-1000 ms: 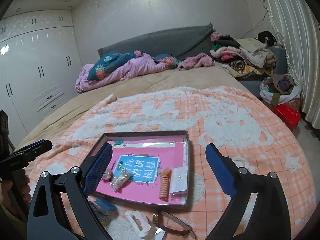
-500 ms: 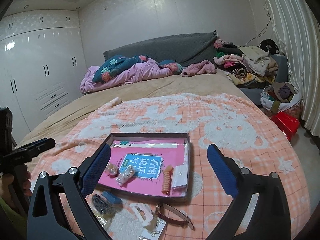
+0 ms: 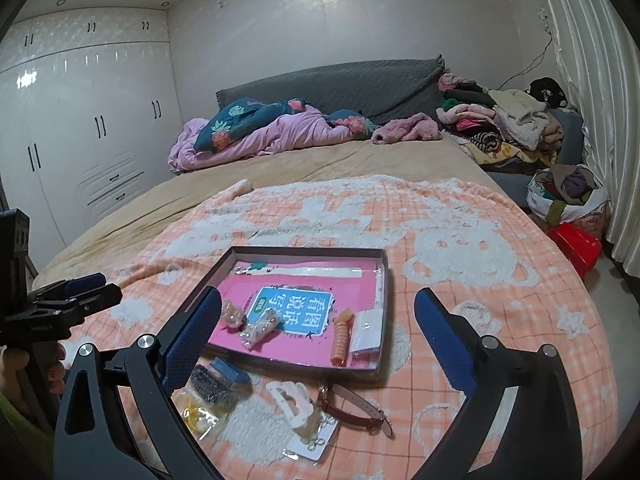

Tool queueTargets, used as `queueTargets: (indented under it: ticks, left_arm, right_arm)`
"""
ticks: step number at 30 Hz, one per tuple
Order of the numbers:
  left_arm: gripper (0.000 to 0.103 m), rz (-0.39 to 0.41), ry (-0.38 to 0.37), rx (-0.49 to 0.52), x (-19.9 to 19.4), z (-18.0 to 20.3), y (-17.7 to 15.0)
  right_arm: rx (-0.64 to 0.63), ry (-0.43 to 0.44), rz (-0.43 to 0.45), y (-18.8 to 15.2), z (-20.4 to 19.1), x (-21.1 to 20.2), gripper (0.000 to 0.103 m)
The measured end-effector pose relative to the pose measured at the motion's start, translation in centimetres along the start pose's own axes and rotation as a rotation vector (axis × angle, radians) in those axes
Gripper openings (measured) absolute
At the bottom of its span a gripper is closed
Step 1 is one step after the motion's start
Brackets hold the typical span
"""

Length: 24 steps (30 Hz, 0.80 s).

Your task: Organize jewelry

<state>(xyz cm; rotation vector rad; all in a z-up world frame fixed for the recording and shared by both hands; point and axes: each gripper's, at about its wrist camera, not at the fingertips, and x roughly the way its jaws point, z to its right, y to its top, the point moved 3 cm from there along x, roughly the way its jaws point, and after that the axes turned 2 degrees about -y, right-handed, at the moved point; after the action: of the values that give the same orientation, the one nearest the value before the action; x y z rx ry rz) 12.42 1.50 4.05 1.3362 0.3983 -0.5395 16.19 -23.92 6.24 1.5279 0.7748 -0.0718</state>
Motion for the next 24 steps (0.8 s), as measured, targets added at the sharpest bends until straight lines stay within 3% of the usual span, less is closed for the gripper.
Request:
queueTargets:
  ticks: [24]
  left_arm:
    - [0.093,-0.074,0.033,0.022,-0.9,0.5,-3.3]
  right_arm:
    - [-0.051,0.07,-0.083,-2.9,-2.3,-1.0,0.096]
